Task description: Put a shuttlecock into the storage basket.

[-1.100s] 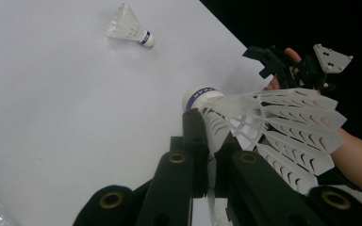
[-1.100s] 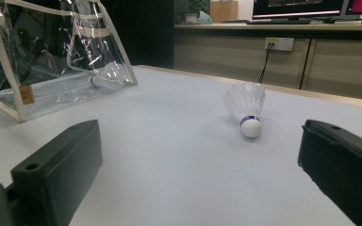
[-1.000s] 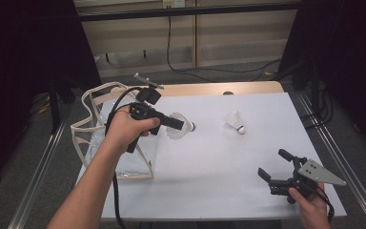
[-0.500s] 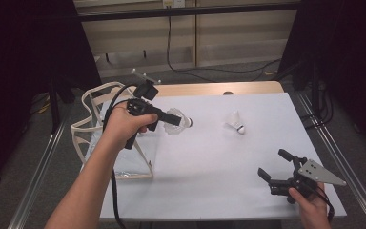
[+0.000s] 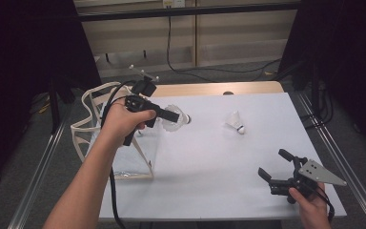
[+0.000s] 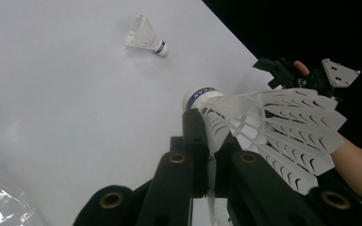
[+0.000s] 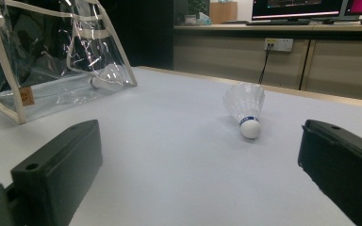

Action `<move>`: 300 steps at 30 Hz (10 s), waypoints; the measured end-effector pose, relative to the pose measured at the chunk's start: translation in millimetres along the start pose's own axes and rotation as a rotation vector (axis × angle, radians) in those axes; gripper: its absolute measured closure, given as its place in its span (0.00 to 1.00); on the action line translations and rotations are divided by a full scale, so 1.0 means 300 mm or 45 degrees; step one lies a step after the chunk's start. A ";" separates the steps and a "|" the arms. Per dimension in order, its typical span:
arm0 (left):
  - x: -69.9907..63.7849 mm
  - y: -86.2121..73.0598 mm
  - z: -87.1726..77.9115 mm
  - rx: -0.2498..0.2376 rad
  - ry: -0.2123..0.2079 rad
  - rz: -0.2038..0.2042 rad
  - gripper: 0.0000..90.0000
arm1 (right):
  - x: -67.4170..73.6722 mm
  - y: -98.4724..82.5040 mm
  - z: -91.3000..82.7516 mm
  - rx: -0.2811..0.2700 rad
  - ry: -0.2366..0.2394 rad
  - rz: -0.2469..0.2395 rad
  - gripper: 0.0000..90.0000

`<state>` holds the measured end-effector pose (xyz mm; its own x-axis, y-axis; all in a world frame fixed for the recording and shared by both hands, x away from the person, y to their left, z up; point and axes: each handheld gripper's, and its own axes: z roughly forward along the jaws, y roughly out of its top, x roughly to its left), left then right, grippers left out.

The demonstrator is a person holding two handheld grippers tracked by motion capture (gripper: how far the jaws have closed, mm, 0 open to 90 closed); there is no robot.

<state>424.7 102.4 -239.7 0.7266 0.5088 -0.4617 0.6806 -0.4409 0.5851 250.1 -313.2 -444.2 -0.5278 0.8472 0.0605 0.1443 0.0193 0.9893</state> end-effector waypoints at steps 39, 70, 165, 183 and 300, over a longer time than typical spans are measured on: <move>0.024 0.042 -0.082 -0.027 0.055 -0.010 1.00 | 0.001 -0.001 0.000 0.001 0.004 0.006 0.00; 0.039 0.066 -0.138 -0.042 0.104 -0.026 1.00 | -0.001 -0.001 -0.001 0.002 0.002 0.001 0.00; 0.129 0.040 -0.292 -0.108 0.248 -0.129 1.00 | 0.002 -0.001 0.001 -0.004 0.005 0.007 0.00; 0.154 0.021 -0.321 -0.142 0.295 -0.170 1.00 | 0.003 -0.001 0.001 -0.001 0.006 0.004 0.00; 0.387 -0.109 -0.322 -0.192 0.580 -0.352 0.99 | 0.004 -0.003 -0.001 0.005 0.003 -0.002 0.01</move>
<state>477.8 247.2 -248.1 0.3854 0.8738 -0.2965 0.7950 -0.1513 0.5874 249.1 -312.3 -444.9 -0.5303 0.8458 0.0589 0.1468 0.0231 0.9889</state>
